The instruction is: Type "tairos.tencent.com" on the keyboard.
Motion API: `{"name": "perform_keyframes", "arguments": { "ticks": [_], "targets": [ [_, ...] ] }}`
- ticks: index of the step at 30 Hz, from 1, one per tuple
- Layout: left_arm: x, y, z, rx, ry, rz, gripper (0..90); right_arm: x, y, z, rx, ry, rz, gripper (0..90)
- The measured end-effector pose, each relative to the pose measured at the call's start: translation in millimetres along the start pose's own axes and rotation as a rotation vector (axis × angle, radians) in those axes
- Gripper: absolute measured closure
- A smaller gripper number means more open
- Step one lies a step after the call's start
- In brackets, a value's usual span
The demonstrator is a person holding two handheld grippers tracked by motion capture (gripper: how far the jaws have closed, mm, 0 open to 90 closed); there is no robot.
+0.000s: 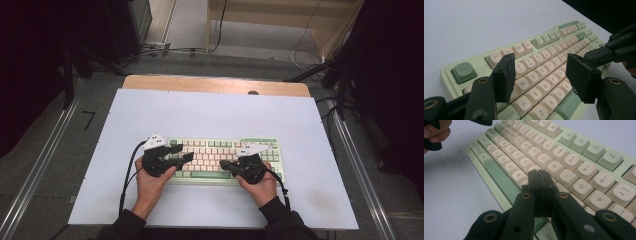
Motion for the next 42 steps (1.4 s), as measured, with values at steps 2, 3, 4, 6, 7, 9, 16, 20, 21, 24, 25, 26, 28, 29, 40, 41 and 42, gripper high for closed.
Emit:
{"name": "perform_keyframes", "arguments": {
  "ticks": [2, 3, 4, 6, 7, 9, 16, 20, 21, 24, 25, 26, 28, 29, 40, 41, 42],
  "targets": [
    [0.0, 0.0, 0.1, 0.001, 0.0, 0.0, 41.5, 0.5, 0.5, 0.3, -0.003, -0.003, 0.001, 87.2],
    [0.0, 0.1, 0.1, 0.001, 0.0, 0.0, 41.5, 0.8, 0.6, 0.6, -0.002, -0.006, 0.002, 87.2],
    [0.0, 0.1, 0.1, 0.001, 0.0, 0.0, 41.5, 1.3, 0.7, 0.9, -0.001, -0.009, 0.003, 87.1],
    [0.1, 0.1, 0.1, 0.001, -0.001, 0.0, 41.5, 2.1, 1.1, 1.3, -0.001, -0.013, 0.003, 87.1],
    [0.2, 0.1, 0.2, 0.001, -0.001, 0.0, 41.5, 2.7, 1.1, 1.6, -0.001, -0.016, 0.004, 87.1],
    [0.3, 0.1, 0.3, 0.003, -0.002, 0.0, 41.5, 5.1, 1.3, 3.2, -0.003, -0.031, 0.009, 87.2],
    [-1.5, -1.0, -0.8, -0.001, 0.007, 0.0, 41.4, -2.3, 0.7, -0.5, 0.005, 0.015, -0.002, 87.0],
    [-1.1, -0.8, -0.6, 0.0, 0.007, 0.0, 41.3, -17.4, 0.4, -5.1, 0.007, 0.078, -0.005, 82.9],
    [-1.2, -0.4, -0.6, 0.001, 0.007, 0.002, 41.3, -19.8, 1.0, -5.6, 0.009, 0.092, -0.006, 81.1],
    [-1.5, 0.0, -0.7, 0.001, 0.009, 0.001, 41.3, -26.5, 1.9, -6.7, 0.015, 0.115, -0.004, 73.5],
    [-1.6, -0.4, -0.8, 0.002, 0.01, 0.001, 41.3, -28.3, 2.0, -7.3, 0.017, 0.126, -0.007, 69.1],
    [-1.5, -0.6, -1.0, 0.001, 0.011, 0.0, 41.3, -29.7, 2.5, -8.1, 0.017, 0.135, -0.006, 64.6],
    [-1.4, -0.9, -1.3, 0.0, 0.015, -0.001, 41.3, -32.0, 3.5, -9.0, 0.027, 0.146, 0.0, 55.9],
    [-1.2, -0.9, -1.5, 0.0, 0.017, -0.001, 41.3, -33.0, 4.7, -8.9, 0.028, 0.148, 0.004, 52.6],
    [-1.7, -0.5, -2.8, 0.001, 0.029, -0.009, 41.0, -34.3, 13.7, -7.6, 0.073, 0.151, 0.049, 28.3],
    [-2.0, -0.5, -2.9, -0.001, 0.032, -0.011, 40.8, -33.9, 14.4, -7.4, 0.071, 0.148, 0.052, 27.8],
    [-2.2, -0.4, -3.1, -0.004, 0.034, -0.011, 40.7, -33.6, 14.7, -7.3, 0.071, 0.147, 0.053, 27.7]
  ]
}}
Point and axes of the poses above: each handheld gripper's, and its own axes: x roughly forward along the jaws, z roughly out of its underside, y roughly to its right, the point moved 4 cm from there along x, roughly forward along the jaws, and after that the axes turned 15 degrees about -z, right-handed, at the moved point
